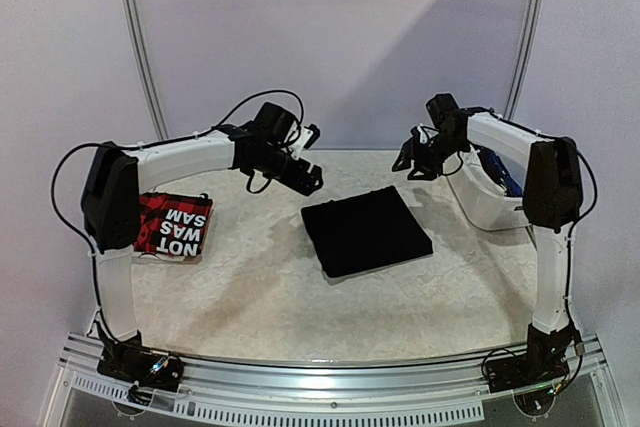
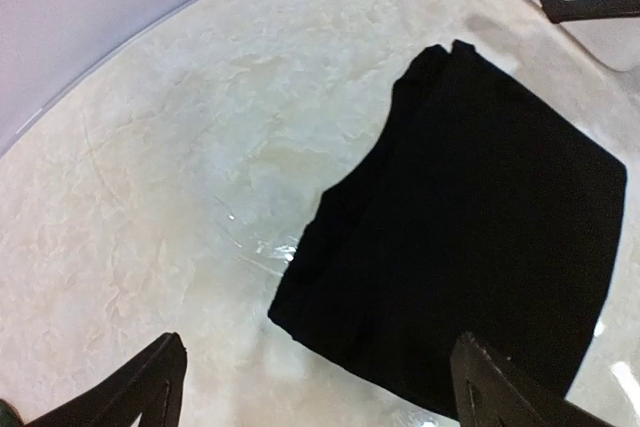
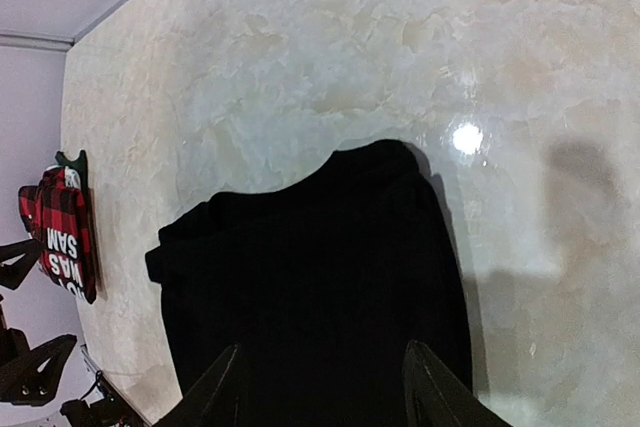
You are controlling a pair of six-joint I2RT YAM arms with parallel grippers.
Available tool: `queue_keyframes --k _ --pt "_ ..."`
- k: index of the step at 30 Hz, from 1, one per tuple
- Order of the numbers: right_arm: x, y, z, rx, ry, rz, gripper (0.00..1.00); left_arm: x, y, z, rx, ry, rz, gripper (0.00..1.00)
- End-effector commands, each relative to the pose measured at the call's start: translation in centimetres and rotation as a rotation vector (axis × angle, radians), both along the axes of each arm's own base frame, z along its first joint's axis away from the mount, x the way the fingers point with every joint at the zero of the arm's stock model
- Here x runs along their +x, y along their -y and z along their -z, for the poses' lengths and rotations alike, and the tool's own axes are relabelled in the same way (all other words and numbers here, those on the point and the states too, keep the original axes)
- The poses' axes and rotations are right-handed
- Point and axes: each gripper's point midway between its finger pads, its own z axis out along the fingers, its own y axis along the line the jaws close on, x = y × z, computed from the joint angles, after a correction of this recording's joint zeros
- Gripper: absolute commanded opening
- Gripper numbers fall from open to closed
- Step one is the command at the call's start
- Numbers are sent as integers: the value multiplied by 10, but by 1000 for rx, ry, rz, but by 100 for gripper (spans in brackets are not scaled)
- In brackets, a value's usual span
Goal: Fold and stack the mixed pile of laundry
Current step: Fold the 2/3-rectangle-folded T-shirt at the center of the board, then smooth out the square-folded T-shirt at the center of the board.
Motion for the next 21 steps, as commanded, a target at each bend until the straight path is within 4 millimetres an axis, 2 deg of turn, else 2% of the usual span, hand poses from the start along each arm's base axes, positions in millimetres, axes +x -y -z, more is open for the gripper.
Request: queue_keyframes --k 1,5,10,15,21 --pt "-34 -13 -18 -6 81 -111 52 -58 22 2 -16 -65 136 90" --pt "-69 -23 -2 28 40 -183 47 -100 42 15 2 -108 239 81" --pt "-102 -35 17 66 -8 -252 39 -135 67 31 2 -150 302 68" --pt "-124 -43 34 88 -53 -306 28 -153 93 46 -17 -182 337 54" --pt "-138 -46 58 98 -123 -327 22 -157 101 72 -13 -233 318 45"
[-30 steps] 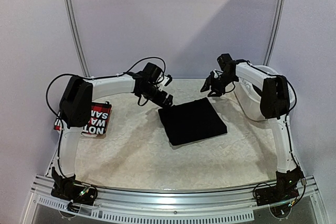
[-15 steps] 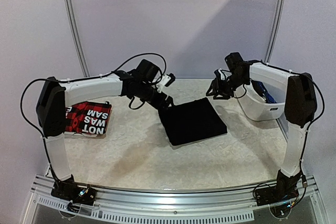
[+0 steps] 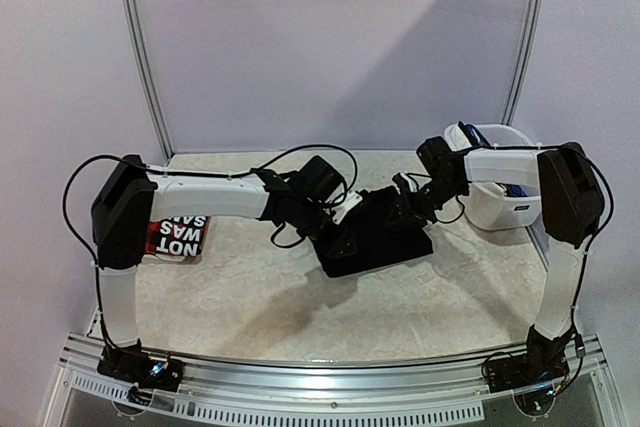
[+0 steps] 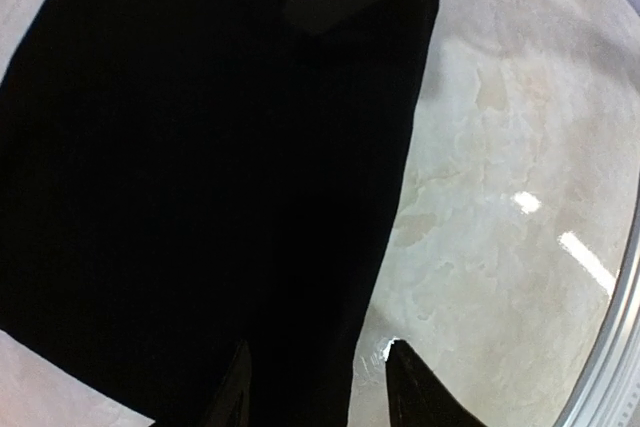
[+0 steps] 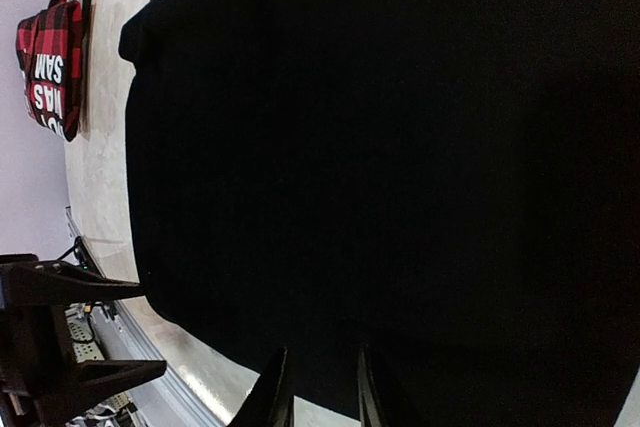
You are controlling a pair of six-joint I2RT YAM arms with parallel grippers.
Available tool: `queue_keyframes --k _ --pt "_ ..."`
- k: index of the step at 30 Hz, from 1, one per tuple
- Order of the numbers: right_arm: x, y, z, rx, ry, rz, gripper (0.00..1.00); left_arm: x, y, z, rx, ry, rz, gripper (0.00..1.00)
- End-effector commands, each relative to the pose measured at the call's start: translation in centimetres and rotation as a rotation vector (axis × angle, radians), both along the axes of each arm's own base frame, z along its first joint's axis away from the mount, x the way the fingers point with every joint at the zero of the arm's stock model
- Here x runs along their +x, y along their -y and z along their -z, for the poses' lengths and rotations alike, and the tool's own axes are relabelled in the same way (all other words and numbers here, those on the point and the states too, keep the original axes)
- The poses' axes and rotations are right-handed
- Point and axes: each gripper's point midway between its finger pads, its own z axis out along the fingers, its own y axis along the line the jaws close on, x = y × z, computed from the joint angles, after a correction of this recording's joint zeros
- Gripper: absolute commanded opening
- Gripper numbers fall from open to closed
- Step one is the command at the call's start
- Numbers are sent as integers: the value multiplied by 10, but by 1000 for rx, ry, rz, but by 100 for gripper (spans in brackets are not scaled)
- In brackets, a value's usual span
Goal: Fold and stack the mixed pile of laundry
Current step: Smooth out the square-folded T-shirt at the center of the board.
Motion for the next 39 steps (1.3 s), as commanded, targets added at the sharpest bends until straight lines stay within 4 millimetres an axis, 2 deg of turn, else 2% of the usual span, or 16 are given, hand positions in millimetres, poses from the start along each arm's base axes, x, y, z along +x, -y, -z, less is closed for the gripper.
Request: queue_keyframes --k 1,8,19,23,29,35,39 --pt "-10 -8 8 30 -13 -38 22 -3 8 18 2 -34 -12 45" --pt "-25 -4 35 9 -78 -42 21 -8 1 46 58 -82 -24 42" --pt "-33 2 57 -25 -121 -27 19 -16 -6 75 129 -122 -39 39" --pt "-39 16 74 -115 -160 -2 16 -19 -19 87 174 -120 -58 38" --pt "-66 34 92 -176 -237 29 16 -35 -36 94 224 -123 -40 35" --pt "-98 45 85 -198 -271 55 16 -66 -50 93 251 -122 -14 33" --pt "-125 56 79 -221 -302 82 16 -87 -66 81 256 -109 -9 32"
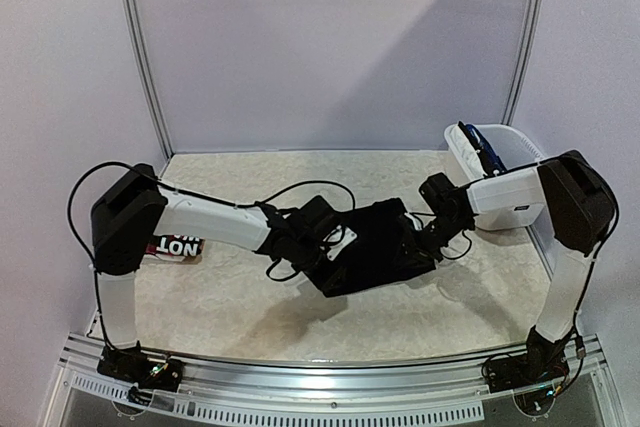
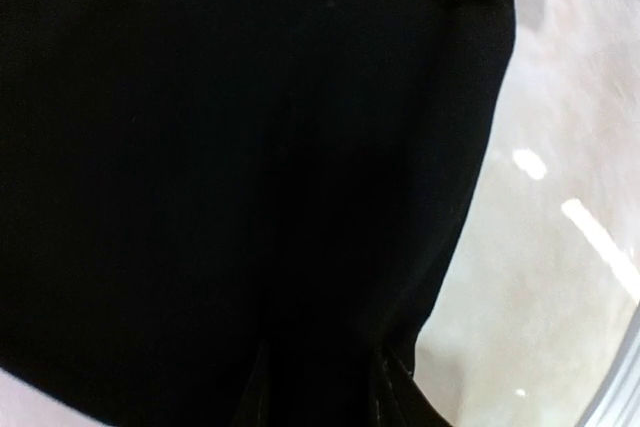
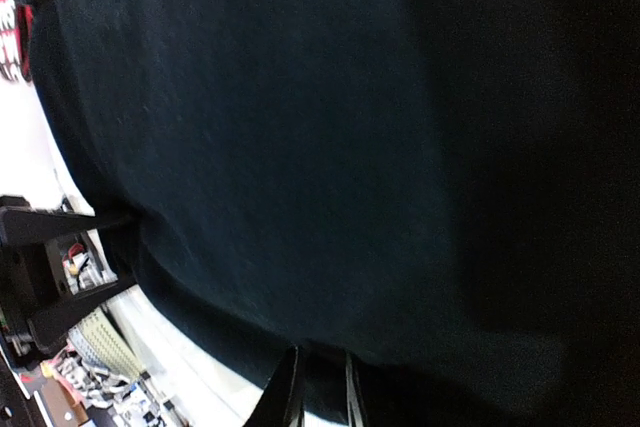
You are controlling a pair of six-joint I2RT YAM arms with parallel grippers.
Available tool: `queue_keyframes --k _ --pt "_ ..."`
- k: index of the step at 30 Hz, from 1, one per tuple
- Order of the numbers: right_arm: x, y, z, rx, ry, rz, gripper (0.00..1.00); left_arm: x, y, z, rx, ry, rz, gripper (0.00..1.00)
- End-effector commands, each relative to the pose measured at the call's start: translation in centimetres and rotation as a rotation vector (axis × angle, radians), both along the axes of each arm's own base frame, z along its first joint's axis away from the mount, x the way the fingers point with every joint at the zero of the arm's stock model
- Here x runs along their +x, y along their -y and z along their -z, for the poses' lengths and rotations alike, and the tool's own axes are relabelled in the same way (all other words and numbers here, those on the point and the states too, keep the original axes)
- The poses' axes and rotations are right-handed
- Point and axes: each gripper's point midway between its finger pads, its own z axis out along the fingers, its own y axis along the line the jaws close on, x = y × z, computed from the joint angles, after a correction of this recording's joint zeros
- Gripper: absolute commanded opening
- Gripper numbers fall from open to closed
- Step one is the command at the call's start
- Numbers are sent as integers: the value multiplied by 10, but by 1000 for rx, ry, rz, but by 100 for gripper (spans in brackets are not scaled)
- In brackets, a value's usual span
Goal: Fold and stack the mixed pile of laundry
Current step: Smooth out the square-folded T-shirt at the center of the board.
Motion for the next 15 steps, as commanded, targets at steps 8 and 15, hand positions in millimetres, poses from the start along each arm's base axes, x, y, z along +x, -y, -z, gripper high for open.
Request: queue_keyframes --k 8,15 --pt "-75 80 -5 -316 -89 103 17 -57 -78 -5 181 -10 3 32" --pt "-73 85 -21 -339 -55 85 17 -52 -72 -28 174 39 13 34"
